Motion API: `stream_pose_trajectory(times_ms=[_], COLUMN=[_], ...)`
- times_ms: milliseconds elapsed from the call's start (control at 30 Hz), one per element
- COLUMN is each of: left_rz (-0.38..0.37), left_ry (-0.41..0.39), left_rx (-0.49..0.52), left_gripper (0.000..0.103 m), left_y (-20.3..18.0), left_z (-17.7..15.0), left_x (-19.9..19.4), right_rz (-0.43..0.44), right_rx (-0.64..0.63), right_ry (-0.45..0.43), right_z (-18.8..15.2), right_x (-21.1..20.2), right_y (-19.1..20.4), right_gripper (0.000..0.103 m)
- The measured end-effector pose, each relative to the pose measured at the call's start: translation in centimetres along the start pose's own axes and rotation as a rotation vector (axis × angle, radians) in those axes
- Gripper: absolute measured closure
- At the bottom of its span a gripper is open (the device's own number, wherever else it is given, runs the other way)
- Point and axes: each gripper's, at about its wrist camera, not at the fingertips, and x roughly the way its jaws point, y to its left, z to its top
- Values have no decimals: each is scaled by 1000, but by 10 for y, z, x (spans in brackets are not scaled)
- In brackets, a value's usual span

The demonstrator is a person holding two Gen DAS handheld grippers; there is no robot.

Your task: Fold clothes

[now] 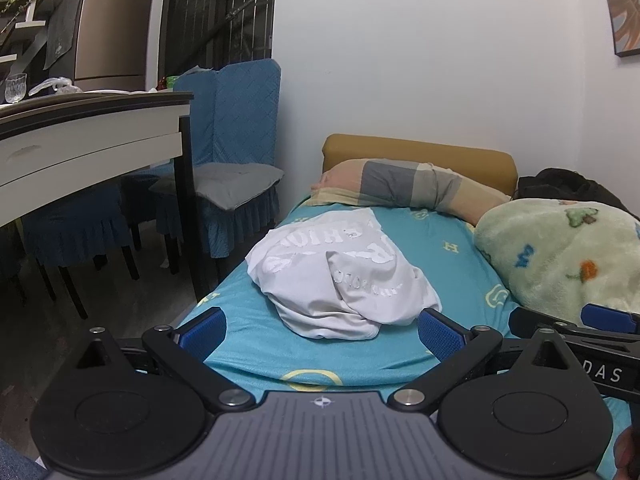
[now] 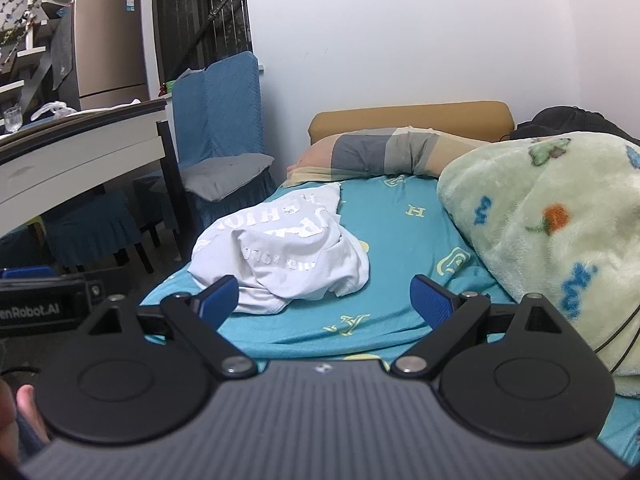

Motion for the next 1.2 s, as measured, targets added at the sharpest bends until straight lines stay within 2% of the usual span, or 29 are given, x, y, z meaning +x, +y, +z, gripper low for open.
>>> stream_pose_trajectory(times_ms=[200,267,367,1200], left_rz=[-14,-16,-20,-5], left_ry=[5,12,17,16], left_rx=[0,1,-2,-16], left_gripper=[0,0,0,0], left_y=[-7,6,5,4], left_z=[1,-13,-17,-9], left_x=[0,8,12,7], right_rz=[-12,-22,-13,-7], right_rx=[1,-10,-12,-2], right_ry=[-1,-6,-9,-9], right_z=[0,-1,-4,-3], right_x=[5,5,4,2], right_y=[9,15,12,5], right_gripper=[9,9,9,9])
